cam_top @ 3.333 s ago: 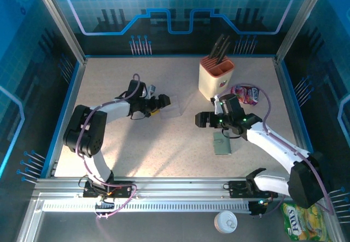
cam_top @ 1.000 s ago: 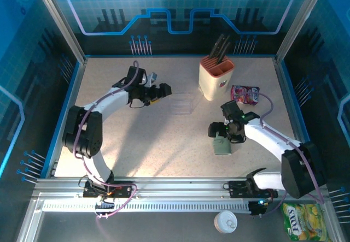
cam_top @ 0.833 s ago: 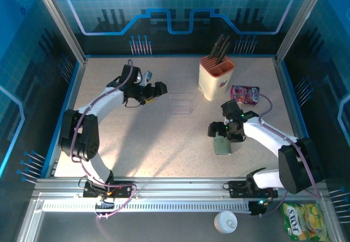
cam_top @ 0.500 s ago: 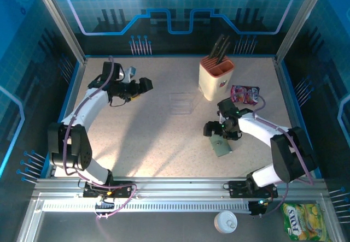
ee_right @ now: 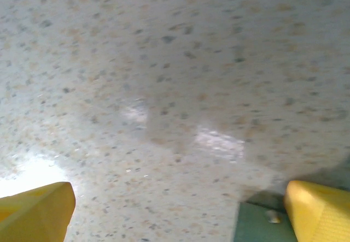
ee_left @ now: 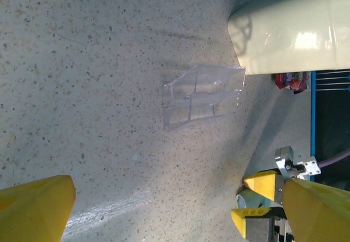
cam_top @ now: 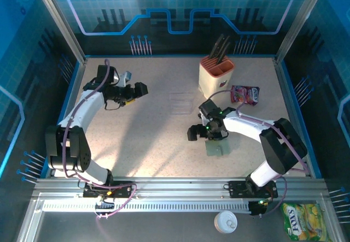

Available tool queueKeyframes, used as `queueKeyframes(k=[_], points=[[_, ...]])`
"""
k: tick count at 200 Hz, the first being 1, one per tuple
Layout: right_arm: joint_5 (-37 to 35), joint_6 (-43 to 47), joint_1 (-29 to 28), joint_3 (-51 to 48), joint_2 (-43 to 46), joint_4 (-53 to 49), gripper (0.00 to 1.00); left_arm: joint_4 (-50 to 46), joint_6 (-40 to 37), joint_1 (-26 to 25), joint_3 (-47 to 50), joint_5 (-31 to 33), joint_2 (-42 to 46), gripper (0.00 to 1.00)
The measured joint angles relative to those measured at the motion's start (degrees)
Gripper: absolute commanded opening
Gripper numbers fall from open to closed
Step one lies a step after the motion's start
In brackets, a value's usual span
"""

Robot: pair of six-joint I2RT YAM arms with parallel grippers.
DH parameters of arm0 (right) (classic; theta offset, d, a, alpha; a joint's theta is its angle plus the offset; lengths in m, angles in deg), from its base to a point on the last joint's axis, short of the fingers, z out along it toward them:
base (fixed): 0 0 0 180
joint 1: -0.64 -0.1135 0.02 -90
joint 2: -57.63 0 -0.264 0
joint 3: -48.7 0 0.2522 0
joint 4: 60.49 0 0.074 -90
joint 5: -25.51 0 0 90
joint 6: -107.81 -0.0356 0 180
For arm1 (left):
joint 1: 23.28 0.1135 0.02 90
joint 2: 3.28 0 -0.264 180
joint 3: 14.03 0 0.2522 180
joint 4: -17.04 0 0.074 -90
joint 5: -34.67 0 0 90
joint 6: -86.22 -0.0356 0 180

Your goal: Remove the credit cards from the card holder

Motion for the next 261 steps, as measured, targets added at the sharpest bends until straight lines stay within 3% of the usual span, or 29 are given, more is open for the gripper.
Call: queueKeyframes(k=[74,146,208,261], points=[[-1.92,-3.39,-6.54,0.24,0.81,-7.72,1.0,-0.31,-1.29,0.66,1.66,-0.04,0.2,0.98],[-7.67,-9.01,-7.15,-2.21,11.39,-18.1,1.0,-0.07,-1.2,0.7,2.29,-0.72,0.2,0.98],[-16.63,-27.58,-4.55,-7.48,21.66,-21.99,1.0,0.13,-0.98,0.79,2.56,-1.62,0.2,0.98],[-16.74,-40.76,0.02,-11.78,22.29,-18.49,1.0,0.35,-0.81,0.79,3.56,-2.16,0.22,0.99]])
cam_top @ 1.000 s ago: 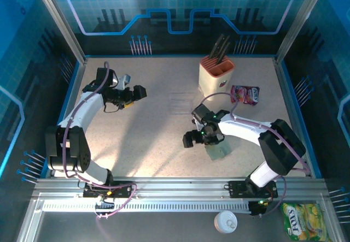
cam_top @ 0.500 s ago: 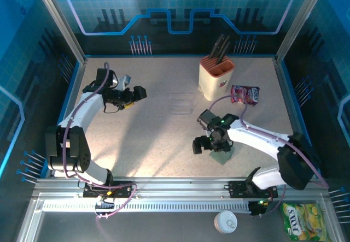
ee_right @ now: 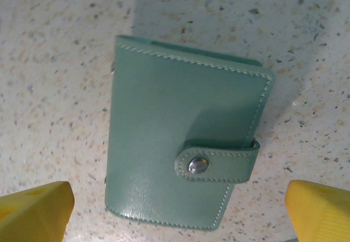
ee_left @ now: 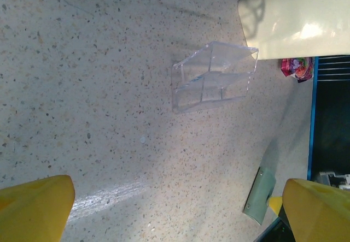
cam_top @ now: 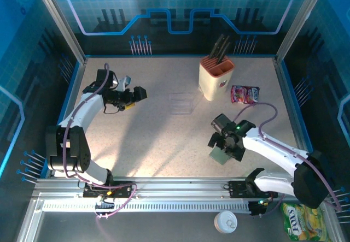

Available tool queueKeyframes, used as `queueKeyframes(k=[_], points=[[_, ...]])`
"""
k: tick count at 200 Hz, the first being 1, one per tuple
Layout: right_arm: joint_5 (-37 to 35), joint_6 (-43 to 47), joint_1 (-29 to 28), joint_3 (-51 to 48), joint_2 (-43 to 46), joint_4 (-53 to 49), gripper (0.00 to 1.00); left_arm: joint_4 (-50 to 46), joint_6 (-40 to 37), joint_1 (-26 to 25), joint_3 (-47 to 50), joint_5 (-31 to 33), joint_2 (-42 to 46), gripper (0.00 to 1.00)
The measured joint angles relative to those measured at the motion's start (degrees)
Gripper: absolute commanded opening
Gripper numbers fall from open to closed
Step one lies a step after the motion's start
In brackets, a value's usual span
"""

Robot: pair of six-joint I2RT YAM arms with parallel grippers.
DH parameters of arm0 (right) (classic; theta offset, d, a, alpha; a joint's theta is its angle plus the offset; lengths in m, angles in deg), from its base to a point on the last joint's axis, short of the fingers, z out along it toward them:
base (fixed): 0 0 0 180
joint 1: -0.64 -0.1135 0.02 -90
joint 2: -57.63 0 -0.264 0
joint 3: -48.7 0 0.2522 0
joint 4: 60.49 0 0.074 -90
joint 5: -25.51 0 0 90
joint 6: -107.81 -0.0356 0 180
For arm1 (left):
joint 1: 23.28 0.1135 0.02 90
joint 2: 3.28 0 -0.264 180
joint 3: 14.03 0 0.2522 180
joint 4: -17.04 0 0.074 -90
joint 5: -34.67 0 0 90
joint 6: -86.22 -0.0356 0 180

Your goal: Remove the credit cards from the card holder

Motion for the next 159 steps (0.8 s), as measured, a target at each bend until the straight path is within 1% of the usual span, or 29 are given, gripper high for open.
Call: queueKeyframes(k=[52,86,159], points=[[2.1,-3.19,1.55,-0.76,-4.83,5.18,1.0,0.24,0.02,0.0,0.26,-0.66,0.02,0.99],[2.25,-3.1,1.9,-0.87,-8.46,5.53,1.0,0.52,0.07,0.0,0.33,-0.87,0.02,0.99],[1.6,-2.47,1.9,-0.96,-9.49,4.85,1.0,1.22,1.14,0.0,0.94,-0.92,0.02,0.99]])
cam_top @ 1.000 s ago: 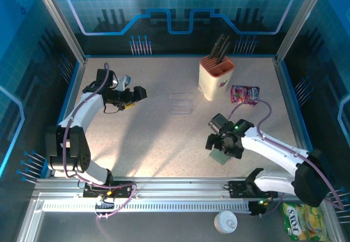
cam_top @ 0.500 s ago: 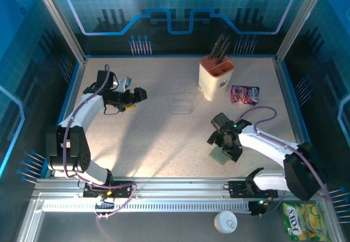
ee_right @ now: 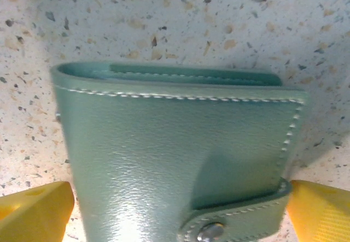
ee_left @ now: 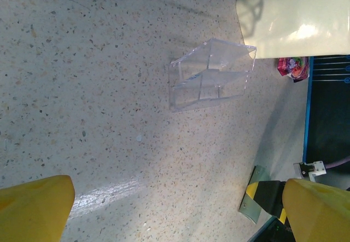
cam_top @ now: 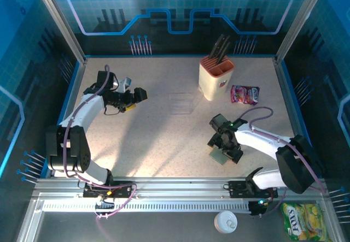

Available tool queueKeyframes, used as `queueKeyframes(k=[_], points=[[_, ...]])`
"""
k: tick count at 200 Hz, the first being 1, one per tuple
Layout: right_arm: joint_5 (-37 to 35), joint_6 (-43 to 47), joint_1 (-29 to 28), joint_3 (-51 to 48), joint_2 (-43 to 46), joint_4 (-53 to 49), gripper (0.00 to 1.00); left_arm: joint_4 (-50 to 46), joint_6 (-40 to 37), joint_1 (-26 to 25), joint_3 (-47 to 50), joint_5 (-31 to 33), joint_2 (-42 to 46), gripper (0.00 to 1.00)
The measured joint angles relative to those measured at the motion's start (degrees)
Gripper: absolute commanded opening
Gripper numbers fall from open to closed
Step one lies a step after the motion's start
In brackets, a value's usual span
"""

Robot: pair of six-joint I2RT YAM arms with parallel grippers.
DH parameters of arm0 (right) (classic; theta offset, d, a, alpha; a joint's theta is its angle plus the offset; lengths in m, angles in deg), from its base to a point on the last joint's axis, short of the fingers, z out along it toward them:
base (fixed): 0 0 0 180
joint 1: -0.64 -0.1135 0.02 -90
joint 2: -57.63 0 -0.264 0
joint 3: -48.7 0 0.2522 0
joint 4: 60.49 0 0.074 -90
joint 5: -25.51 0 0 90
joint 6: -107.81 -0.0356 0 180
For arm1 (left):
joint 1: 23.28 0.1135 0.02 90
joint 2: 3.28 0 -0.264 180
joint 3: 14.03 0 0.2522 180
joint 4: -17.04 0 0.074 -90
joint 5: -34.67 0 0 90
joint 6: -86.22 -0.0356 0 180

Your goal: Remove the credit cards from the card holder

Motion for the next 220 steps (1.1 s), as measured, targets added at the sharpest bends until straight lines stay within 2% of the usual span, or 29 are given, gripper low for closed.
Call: queueKeyframes(k=[61,107,139,193,220], points=[[-0.72,0.42,0.0,-0.46,1.16,-0.94,0.98,0.15,0.35,0.0,0.0,0.0,0.0,0.99],[-0.39,1.68,0.0,-0.76,0.26,0.37,0.88,0.17,0.35,-0.02,0.0,0.0,0.0,0.99],[-0.42,2.45,0.0,-0.74,-0.35,0.57,0.93,0.22,0.37,-0.02,0.0,0.0,0.0,0.99],[-1.42,4.13,-0.83,0.35,-1.88,0.5,0.82,0.33,0.37,-0.22,0.04,-0.04,0.07,0.99],[-3.45,4.76,-2.75,1.77,-2.43,-1.05,0.81,0.5,0.39,-0.33,0.57,-0.04,0.79,0.99]])
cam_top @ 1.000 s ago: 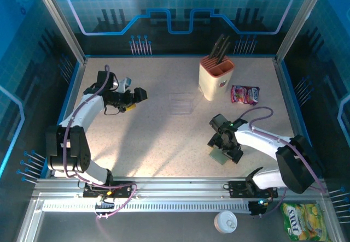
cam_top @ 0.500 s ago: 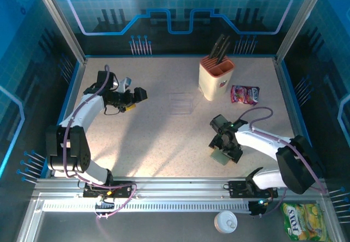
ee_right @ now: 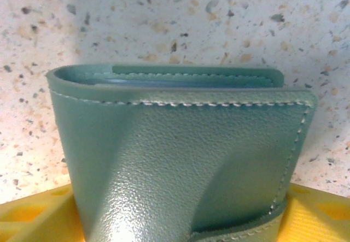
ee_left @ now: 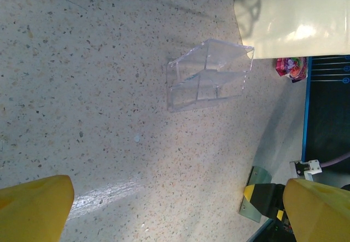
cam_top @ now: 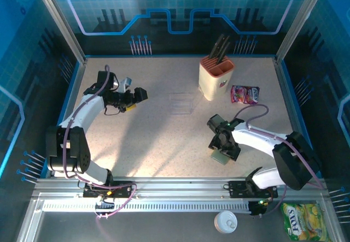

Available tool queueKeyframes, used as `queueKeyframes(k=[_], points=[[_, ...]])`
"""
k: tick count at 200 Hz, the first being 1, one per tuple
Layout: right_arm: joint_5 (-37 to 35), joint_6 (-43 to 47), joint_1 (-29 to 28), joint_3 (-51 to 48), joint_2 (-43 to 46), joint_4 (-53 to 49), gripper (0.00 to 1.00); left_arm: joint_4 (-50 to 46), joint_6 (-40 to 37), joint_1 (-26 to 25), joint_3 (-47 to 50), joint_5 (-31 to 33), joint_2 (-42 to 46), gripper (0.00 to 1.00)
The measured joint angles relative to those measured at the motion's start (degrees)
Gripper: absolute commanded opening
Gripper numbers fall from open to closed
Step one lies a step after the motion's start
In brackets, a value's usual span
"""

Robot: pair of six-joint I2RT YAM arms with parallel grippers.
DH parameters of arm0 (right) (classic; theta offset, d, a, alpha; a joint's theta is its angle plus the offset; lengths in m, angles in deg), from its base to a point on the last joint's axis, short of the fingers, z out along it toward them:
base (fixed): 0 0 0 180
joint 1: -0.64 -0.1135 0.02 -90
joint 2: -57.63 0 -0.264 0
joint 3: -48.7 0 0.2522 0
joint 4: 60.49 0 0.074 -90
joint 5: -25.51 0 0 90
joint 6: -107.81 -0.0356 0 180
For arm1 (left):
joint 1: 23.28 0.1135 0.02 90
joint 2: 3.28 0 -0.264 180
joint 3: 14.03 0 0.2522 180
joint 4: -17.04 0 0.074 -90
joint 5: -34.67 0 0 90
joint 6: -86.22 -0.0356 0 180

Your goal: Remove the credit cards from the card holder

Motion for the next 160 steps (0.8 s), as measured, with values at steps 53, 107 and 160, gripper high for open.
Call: queueKeyframes(k=[53,107,160], points=[[-2.36,1.07,-4.39,5.99,-2.71,-1.92,0.8,0.13,0.09,-0.57,0.13,-0.13,0.33,0.99],[-2.99,5.51,-10.99,18.56,-12.81,-1.25,0.79,1.27,1.53,-0.66,0.35,-0.52,1.99,0.99],[-2.47,12.13,-16.52,32.11,-25.66,0.07,0.79,1.57,2.58,-0.66,0.59,-0.81,3.06,0.99]])
